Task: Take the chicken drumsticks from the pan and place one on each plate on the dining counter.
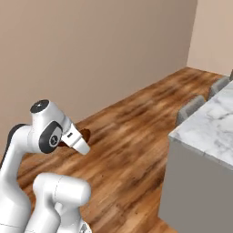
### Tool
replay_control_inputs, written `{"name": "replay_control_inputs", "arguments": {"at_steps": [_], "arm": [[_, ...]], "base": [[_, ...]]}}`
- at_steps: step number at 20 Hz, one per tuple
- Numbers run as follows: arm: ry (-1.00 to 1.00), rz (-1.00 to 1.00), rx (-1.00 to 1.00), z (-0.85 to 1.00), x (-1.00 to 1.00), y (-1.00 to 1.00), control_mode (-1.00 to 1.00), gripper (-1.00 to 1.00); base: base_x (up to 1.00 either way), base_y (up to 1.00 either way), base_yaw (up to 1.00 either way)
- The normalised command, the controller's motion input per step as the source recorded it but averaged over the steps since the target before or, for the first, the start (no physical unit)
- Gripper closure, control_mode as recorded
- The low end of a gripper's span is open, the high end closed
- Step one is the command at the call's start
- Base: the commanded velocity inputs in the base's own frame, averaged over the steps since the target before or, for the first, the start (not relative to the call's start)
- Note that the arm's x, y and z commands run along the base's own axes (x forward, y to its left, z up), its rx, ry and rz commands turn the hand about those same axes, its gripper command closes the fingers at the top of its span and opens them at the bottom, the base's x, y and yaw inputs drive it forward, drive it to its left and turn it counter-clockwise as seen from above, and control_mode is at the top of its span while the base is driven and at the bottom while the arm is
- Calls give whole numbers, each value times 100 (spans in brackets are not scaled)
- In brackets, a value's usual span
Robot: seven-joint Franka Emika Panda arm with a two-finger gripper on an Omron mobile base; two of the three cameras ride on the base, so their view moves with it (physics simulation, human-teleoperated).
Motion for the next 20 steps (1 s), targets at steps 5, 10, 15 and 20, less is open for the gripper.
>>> {"name": "replay_control_inputs", "arguments": {"at_steps": [5, 10, 15, 20], "arm": [[0, 0, 0, 0, 0, 0, 100, 100], [0, 0, 0, 0, 0, 0, 100, 100], [0, 0, 0, 0, 0, 0, 100, 100], [0, 0, 0, 0, 0, 0, 100, 100]], "base": [[100, 57, -51], [100, 45, -51], [100, 22, -54], [100, 73, -49]]}}
